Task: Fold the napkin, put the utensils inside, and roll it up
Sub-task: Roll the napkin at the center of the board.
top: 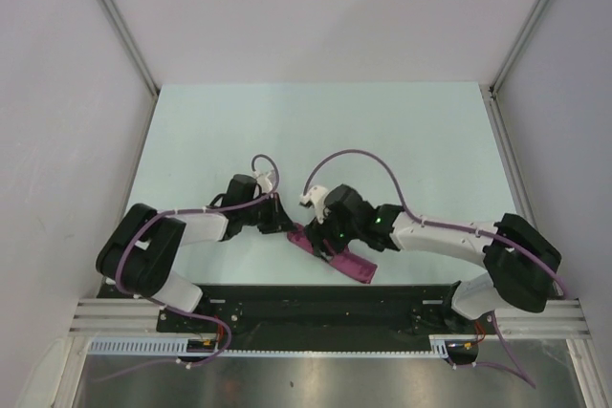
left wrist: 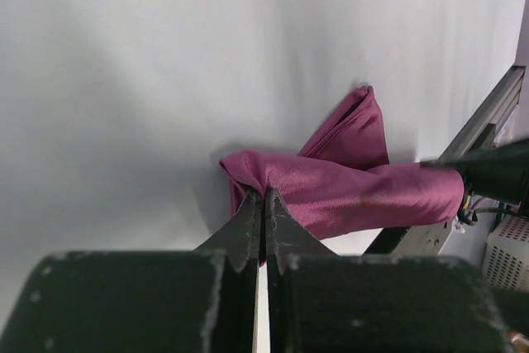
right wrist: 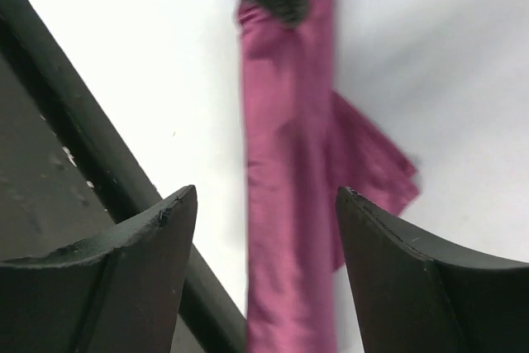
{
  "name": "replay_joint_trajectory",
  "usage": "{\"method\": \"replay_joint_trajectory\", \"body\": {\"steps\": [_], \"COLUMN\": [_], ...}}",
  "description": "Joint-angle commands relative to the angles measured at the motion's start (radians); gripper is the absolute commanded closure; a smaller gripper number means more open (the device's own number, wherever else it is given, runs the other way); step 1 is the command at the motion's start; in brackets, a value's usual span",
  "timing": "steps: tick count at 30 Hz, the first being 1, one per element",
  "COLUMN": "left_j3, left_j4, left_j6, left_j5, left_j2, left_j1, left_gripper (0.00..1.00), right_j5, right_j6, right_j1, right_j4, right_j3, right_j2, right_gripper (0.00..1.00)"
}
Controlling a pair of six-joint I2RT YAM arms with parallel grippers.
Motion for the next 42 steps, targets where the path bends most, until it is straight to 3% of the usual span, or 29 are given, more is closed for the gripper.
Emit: {"method": "replay_joint_trajectory", "body": {"steps": [1, 5, 14, 16, 18, 21, 22, 23, 24, 27, 29, 37, 42], "left_j3": [0.056, 0.072, 0.084, 0.089, 0.093, 0.109, 0.119, 0.124, 0.130, 0.148, 0.147, 0.049, -0.052], "left_j4": [-0.073, -0.082, -0.087, -0.083, -0.081, -0.079, -0.078, -0.078, -0.082, -0.105, -0.118, -0.129, -0.078], "left_j6": [0.041, 0.040, 0.043, 0.041, 0.038, 0.030, 0.027, 0.029, 0.027, 0.035, 0.044, 0.095, 0.076], "left_j5": [-0.001, 0.005, 0.014, 0.017, 0.017, 0.014, 0.010, 0.010, 0.002, -0.029, -0.053, -0.084, -0.046], "left_j2": [0.031, 0.063, 0.055, 0.051, 0.045, 0.031, 0.025, 0.019, 0.011, -0.029, -0.075, -0.245, -0.316], "left_j1": [-0.004, -0.004, -0.003, -0.003, -0.003, 0.003, 0.006, 0.008, 0.015, 0.041, 0.060, 0.109, 0.108], "left_gripper": [1.00, 1.00, 1.00, 1.00, 1.00, 0.90, 0.78, 0.75, 0.72, 0.50, 0.42, 0.37, 0.37], "right_j5": [0.375, 0.484, 0.484, 0.437, 0.409, 0.325, 0.259, 0.221, 0.173, 0.000, -0.120, -0.509, -0.663], "right_j6": [-0.044, -0.064, -0.058, -0.041, -0.026, -0.006, -0.004, -0.004, -0.002, 0.004, 0.008, 0.030, 0.037], "right_j1": [0.150, 0.237, 0.245, 0.224, 0.214, 0.196, 0.187, 0.176, 0.167, 0.115, 0.071, -0.072, -0.144], "right_j4": [-0.013, 0.006, -0.007, -0.017, -0.040, -0.065, -0.068, -0.070, -0.067, -0.041, -0.011, 0.071, 0.105], "right_j3": [0.021, 0.036, 0.050, 0.052, 0.047, 0.040, 0.037, 0.033, 0.027, 0.009, -0.002, 0.017, 0.036], "right_j2": [0.028, 0.108, 0.238, 0.255, 0.258, 0.261, 0.264, 0.266, 0.266, 0.264, 0.258, 0.281, 0.315], "right_gripper": [0.27, 0.28, 0.31, 0.35, 0.46, 0.58, 0.60, 0.65, 0.67, 0.72, 0.74, 0.78, 0.78]}}
